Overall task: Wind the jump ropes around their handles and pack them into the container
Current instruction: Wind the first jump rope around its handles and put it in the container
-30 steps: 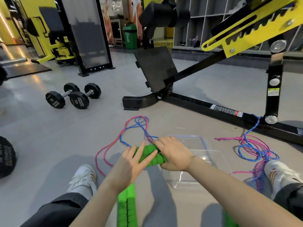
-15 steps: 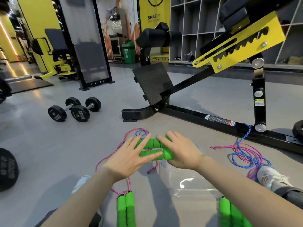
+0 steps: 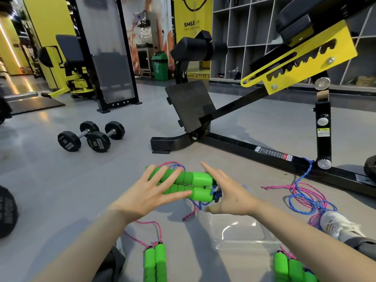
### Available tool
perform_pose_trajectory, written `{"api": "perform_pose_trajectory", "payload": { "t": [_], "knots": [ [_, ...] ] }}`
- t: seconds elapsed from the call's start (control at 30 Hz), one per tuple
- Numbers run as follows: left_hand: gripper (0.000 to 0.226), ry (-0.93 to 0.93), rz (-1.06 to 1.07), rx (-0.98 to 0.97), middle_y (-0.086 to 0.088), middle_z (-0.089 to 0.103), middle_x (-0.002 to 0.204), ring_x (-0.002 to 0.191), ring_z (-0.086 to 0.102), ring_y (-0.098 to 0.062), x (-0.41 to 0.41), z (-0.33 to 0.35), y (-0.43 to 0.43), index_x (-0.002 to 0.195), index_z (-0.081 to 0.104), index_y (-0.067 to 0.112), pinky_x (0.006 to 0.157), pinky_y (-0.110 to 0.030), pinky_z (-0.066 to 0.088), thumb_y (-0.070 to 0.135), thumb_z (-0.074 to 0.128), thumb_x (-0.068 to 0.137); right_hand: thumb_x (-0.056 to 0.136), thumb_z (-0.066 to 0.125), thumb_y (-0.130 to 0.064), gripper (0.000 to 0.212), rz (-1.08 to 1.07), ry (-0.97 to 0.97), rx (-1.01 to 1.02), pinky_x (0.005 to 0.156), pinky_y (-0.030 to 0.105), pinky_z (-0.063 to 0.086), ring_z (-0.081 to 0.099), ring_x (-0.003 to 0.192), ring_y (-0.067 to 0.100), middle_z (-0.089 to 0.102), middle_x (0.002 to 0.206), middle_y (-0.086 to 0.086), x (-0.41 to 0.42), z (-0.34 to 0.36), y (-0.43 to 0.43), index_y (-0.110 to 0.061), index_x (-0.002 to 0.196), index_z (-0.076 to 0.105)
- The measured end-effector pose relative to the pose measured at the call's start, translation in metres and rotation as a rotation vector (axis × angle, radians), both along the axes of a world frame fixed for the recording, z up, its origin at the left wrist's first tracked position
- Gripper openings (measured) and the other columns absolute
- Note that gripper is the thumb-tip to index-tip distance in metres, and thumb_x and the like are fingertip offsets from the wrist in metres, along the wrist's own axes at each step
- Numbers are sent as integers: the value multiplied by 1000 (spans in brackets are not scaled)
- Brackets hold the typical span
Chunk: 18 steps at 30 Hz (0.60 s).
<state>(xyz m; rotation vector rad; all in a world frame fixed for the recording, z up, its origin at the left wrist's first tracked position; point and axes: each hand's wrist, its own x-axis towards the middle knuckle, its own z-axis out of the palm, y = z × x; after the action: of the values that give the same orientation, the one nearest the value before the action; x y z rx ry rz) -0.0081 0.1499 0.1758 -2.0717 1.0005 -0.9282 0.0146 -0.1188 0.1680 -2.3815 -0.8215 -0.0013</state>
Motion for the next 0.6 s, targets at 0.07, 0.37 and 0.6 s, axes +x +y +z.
{"api": "perform_pose_trajectory", "payload": {
  "t": [0.07,0.37,0.6],
  "knots": [
    [82,-28,37,-50,-25,33,141,109,41,-41,0,-3,17,147,24,34,88,-52,31,1,32,72,70,78,-20,105,-62,166,-19,72,11,39,49,71,3,54,111,-9,7,-5,-1,-31,148,9],
    [74,-219,44,-187,-24,41,136,104,48,-42,10,-20,61,143,33,35,84,-50,39,2,50,80,89,48,-19,20,-675,-272,-121,77,34,39,51,97,34,67,89,11,72,31,-28,-17,96,66],
    [76,-217,41,-313,-24,36,139,109,43,-41,17,-7,32,144,30,36,89,-52,35,-3,43,80,71,76,-41,84,-158,396,-350,115,33,20,23,139,17,31,148,-3,55,26,-16,-32,143,32]
  ]
}}
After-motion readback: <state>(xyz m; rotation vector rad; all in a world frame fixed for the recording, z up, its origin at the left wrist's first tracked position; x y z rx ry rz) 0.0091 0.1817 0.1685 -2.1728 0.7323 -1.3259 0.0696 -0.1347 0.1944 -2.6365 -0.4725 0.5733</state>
